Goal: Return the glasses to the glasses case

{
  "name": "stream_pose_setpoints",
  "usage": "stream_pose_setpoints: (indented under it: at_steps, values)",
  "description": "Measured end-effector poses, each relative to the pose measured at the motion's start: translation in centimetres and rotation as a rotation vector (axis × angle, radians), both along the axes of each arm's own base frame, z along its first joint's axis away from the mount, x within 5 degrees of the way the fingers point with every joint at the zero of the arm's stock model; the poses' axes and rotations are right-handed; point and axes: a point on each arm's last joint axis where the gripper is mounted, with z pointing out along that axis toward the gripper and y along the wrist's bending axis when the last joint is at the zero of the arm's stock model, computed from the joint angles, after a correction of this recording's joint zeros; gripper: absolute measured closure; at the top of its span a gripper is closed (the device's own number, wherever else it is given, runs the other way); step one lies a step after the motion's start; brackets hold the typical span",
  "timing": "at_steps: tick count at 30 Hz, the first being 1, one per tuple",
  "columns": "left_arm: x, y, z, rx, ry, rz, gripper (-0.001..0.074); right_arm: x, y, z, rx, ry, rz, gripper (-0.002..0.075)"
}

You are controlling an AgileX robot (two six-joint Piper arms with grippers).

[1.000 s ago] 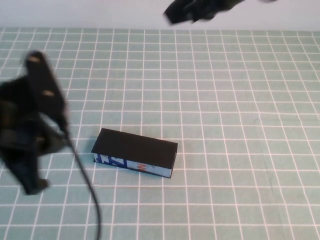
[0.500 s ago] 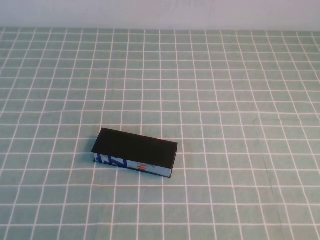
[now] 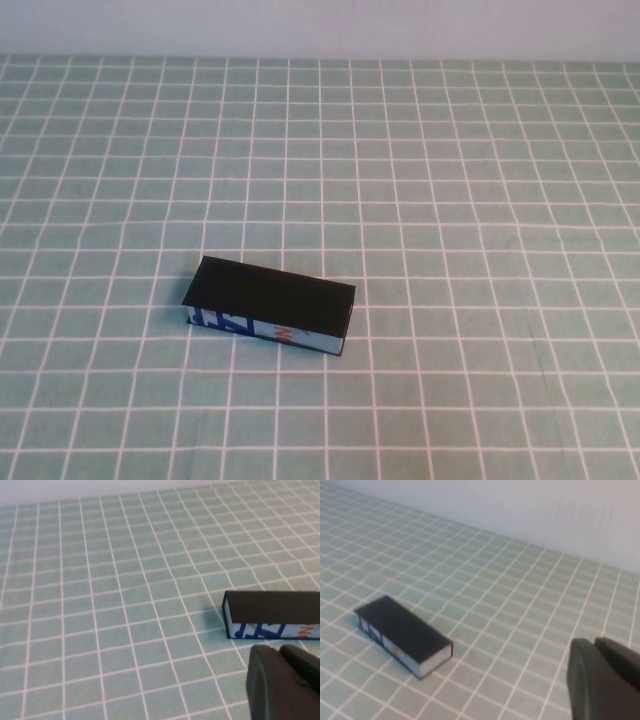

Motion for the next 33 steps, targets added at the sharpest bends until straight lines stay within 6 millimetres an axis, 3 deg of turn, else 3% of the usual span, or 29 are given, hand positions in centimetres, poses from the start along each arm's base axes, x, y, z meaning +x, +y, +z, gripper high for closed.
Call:
stream_pose_setpoints:
  at_steps: [5, 8, 27, 33]
  values:
    - [0.6, -0.4, -0.9, -0.024, -0.023, -0.01, 0.0735, -1.4, -0.7, -5.7, 0.03, -0.019, -0.02, 0.0739]
    - [0.6, -0.5, -0.6, -0.035, -0.059, -0.02, 0.0735, -2.0, -1.0, -7.0, 0.047, -0.049, -0.025, 0.0739]
    - [0.7, -0.5, -0.6, -0.033, -0.064, -0.021, 0.0735, -2.7, -1.0, -8.8, 0.041, 0.029, 0.002, 0.0739]
    - [0.8, -0.6, -1.4, -0.023, -0.043, -0.021, 0.0735, -2.8, -1.0, -9.0, 0.032, 0.046, 0.006, 0.0737]
